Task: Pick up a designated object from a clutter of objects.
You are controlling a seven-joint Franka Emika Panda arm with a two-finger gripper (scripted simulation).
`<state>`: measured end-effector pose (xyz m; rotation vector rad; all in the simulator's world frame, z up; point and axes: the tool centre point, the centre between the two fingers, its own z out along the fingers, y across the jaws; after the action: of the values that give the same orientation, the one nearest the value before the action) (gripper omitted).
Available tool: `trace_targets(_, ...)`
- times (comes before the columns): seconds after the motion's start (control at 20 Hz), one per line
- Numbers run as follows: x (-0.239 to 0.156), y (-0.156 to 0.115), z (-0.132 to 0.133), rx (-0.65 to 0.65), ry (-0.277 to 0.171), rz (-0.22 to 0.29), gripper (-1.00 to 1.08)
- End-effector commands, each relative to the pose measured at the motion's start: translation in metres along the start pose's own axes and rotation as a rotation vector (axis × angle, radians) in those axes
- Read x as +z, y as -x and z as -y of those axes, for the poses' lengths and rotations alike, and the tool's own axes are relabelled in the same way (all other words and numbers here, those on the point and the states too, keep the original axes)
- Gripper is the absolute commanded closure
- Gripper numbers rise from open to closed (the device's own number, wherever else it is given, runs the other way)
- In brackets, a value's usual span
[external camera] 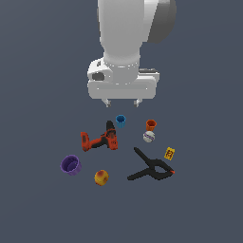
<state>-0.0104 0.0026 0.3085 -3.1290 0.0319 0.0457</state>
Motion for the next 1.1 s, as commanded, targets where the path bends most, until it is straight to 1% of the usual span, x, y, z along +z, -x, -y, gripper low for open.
trace_targets(0.0,0.0,0.0,0.0,0.0,0.0,0.0,-0.92)
trace_targets(0.5,0.005,-0.004,-0.006,0.01,-0.031,-0.003,-0.92)
trace_targets(0.75,0.008,-0.003,-0.005,0.007,-0.028,-0.003,-0.92)
trace_targets(1.05,0.025,0.001,-0.006,-0.009,-0.025,-0.005,-0.92)
